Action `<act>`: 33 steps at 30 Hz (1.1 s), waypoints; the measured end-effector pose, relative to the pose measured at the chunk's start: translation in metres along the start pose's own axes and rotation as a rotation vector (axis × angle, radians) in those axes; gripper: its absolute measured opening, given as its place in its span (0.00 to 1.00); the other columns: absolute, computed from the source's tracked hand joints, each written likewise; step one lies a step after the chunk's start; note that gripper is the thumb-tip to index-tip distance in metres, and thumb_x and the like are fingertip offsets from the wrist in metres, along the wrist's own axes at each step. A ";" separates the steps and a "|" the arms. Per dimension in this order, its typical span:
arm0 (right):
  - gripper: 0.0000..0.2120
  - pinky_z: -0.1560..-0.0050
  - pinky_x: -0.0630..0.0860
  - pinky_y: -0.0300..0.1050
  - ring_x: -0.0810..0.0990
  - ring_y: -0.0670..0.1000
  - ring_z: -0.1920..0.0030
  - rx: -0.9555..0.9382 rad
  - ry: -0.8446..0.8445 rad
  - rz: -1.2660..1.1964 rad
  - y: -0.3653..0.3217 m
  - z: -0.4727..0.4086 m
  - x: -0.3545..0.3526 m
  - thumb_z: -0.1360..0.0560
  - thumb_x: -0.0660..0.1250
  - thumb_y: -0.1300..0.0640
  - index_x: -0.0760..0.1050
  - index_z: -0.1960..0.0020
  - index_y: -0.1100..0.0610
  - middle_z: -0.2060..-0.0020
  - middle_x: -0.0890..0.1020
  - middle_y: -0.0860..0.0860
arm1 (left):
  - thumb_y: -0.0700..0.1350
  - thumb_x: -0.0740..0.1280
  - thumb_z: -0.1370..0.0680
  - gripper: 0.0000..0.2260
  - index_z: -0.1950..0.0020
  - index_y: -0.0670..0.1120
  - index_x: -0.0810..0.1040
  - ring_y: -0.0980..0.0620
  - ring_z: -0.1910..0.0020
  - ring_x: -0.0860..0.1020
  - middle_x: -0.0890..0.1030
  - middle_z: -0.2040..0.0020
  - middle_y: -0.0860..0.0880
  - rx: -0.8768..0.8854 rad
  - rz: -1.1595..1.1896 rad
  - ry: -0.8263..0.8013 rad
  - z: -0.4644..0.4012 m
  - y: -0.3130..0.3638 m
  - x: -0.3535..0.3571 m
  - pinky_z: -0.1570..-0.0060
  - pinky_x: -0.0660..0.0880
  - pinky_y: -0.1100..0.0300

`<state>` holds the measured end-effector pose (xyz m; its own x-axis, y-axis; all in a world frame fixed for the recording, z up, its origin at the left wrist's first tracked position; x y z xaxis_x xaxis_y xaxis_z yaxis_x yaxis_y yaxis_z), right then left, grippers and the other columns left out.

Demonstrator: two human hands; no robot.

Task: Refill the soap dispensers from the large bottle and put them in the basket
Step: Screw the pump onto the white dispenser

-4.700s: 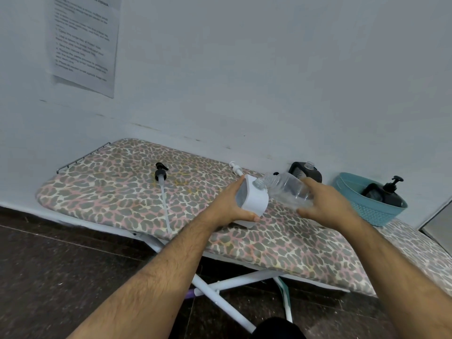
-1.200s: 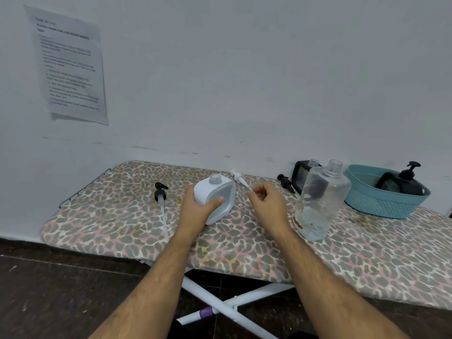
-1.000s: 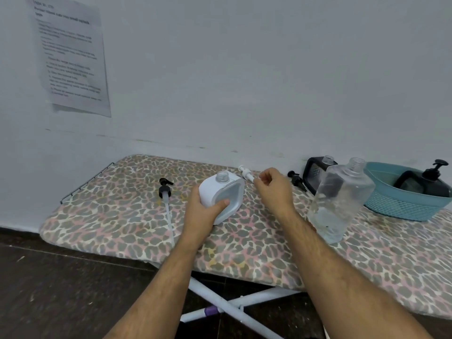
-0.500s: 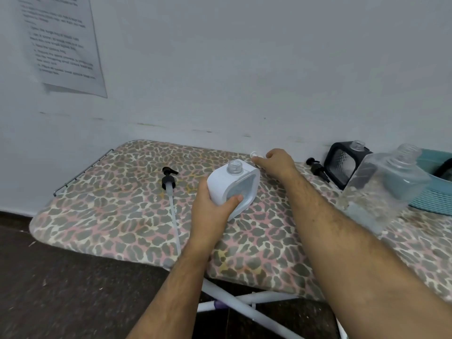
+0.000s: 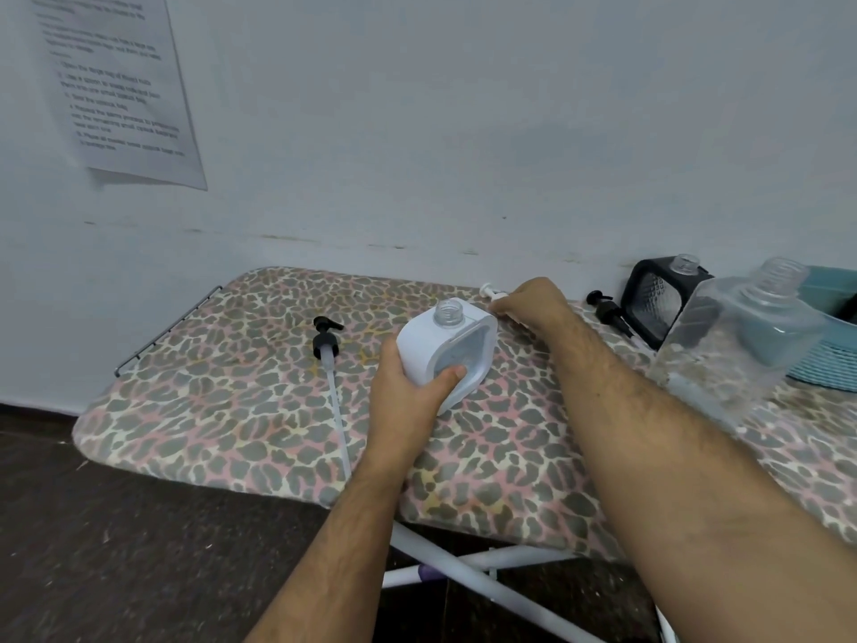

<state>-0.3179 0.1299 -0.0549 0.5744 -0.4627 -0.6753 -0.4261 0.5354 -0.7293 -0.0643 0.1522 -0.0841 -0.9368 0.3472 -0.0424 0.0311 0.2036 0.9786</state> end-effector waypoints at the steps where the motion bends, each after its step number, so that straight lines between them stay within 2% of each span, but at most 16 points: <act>1: 0.14 0.78 0.67 0.37 0.73 0.49 0.79 -0.002 -0.008 -0.055 0.000 0.003 -0.001 0.32 0.77 0.55 0.73 0.67 0.60 0.75 0.75 0.52 | 0.52 0.76 0.33 0.31 0.32 0.57 0.70 0.59 0.45 0.79 0.78 0.42 0.58 0.000 -0.003 0.003 0.000 -0.001 -0.001 0.49 0.79 0.58; 4: 0.14 0.74 0.70 0.38 0.76 0.49 0.75 0.022 -0.042 -0.248 0.001 0.017 -0.008 0.31 0.76 0.53 0.76 0.63 0.62 0.71 0.79 0.53 | 0.50 0.77 0.31 0.29 0.34 0.58 0.70 0.58 0.45 0.79 0.78 0.43 0.59 0.002 -0.018 0.016 -0.003 -0.003 -0.003 0.50 0.79 0.59; 8: 0.12 0.70 0.72 0.40 0.77 0.49 0.72 0.013 -0.068 -0.485 0.005 0.050 -0.018 0.29 0.75 0.52 0.80 0.63 0.60 0.68 0.82 0.54 | 0.49 0.78 0.30 0.28 0.35 0.59 0.69 0.57 0.45 0.79 0.78 0.43 0.59 0.000 -0.033 0.028 -0.006 -0.003 -0.003 0.52 0.78 0.59; 10: 0.11 0.70 0.72 0.39 0.77 0.47 0.71 0.006 -0.083 -0.661 0.015 0.073 -0.020 0.27 0.73 0.53 0.83 0.59 0.61 0.68 0.82 0.53 | 0.49 0.77 0.30 0.28 0.34 0.58 0.69 0.55 0.45 0.79 0.78 0.43 0.57 0.006 -0.036 0.031 -0.007 -0.003 -0.004 0.51 0.79 0.56; 12: 0.12 0.64 0.72 0.43 0.75 0.49 0.69 0.008 -0.087 -0.760 0.029 0.098 -0.021 0.26 0.72 0.52 0.83 0.58 0.61 0.68 0.80 0.52 | 0.48 0.77 0.30 0.28 0.34 0.58 0.69 0.55 0.45 0.79 0.78 0.43 0.57 0.007 -0.037 0.029 -0.007 -0.003 -0.004 0.52 0.79 0.56; 14: 0.13 0.62 0.70 0.45 0.74 0.49 0.67 0.001 -0.084 -0.737 0.040 0.124 -0.024 0.25 0.71 0.49 0.83 0.60 0.58 0.67 0.79 0.52 | 0.47 0.77 0.29 0.27 0.34 0.57 0.69 0.56 0.45 0.79 0.78 0.43 0.57 0.009 -0.036 0.022 -0.007 -0.001 -0.004 0.53 0.78 0.58; 18: 0.10 0.65 0.75 0.42 0.78 0.46 0.70 -0.046 -0.106 -0.746 0.049 0.169 -0.031 0.25 0.71 0.51 0.84 0.62 0.54 0.66 0.82 0.51 | 0.45 0.77 0.27 0.28 0.32 0.54 0.68 0.53 0.44 0.79 0.77 0.40 0.53 -0.006 -0.022 -0.013 -0.008 0.003 -0.005 0.50 0.80 0.54; 22: 0.05 0.60 0.76 0.46 0.79 0.52 0.63 -0.125 -0.049 -0.802 0.054 0.204 -0.045 0.25 0.71 0.57 0.84 0.58 0.56 0.63 0.82 0.55 | 0.43 0.78 0.28 0.28 0.32 0.52 0.69 0.56 0.46 0.79 0.78 0.42 0.53 0.000 -0.006 -0.084 0.001 0.010 0.001 0.55 0.77 0.61; 24: 0.04 0.57 0.77 0.49 0.80 0.51 0.61 -0.171 -0.014 -0.783 0.051 0.216 -0.055 0.26 0.72 0.55 0.84 0.57 0.56 0.61 0.84 0.54 | 0.42 0.78 0.28 0.27 0.34 0.54 0.70 0.58 0.47 0.79 0.77 0.43 0.55 0.006 0.012 -0.110 0.008 0.012 0.004 0.56 0.76 0.65; 26: 0.07 0.51 0.78 0.51 0.82 0.49 0.59 -0.216 0.017 -0.762 0.044 0.226 -0.063 0.30 0.74 0.52 0.84 0.54 0.54 0.59 0.85 0.52 | 0.42 0.78 0.28 0.26 0.37 0.57 0.70 0.60 0.47 0.78 0.77 0.43 0.56 -0.003 0.035 -0.139 0.015 0.013 0.006 0.58 0.76 0.67; 29: 0.13 0.47 0.79 0.52 0.84 0.49 0.54 -0.281 0.037 -0.749 0.030 0.238 -0.072 0.33 0.74 0.49 0.83 0.51 0.53 0.55 0.86 0.50 | 0.41 0.78 0.28 0.26 0.35 0.54 0.71 0.52 0.44 0.79 0.78 0.41 0.51 -0.028 0.052 -0.200 0.024 0.011 0.009 0.51 0.79 0.58; 33: 0.12 0.44 0.79 0.57 0.84 0.50 0.53 -0.330 0.053 -0.778 0.013 0.246 -0.082 0.28 0.73 0.55 0.80 0.47 0.57 0.54 0.86 0.50 | 0.40 0.78 0.28 0.28 0.32 0.49 0.70 0.44 0.41 0.80 0.79 0.40 0.45 -0.060 0.068 -0.321 0.032 0.015 0.012 0.44 0.80 0.48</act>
<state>-0.1989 0.3484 0.0179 0.7586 -0.6506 0.0346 -0.1094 -0.1795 -0.9777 -0.0641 0.1888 -0.0765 -0.7757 0.6304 -0.0290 0.0602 0.1197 0.9910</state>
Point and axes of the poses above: each hand's wrist, its own z-axis away from the middle knuckle, its own x-axis out of the palm, y = z × x, the point moved 4 cm from there along -z, towards the middle knuckle
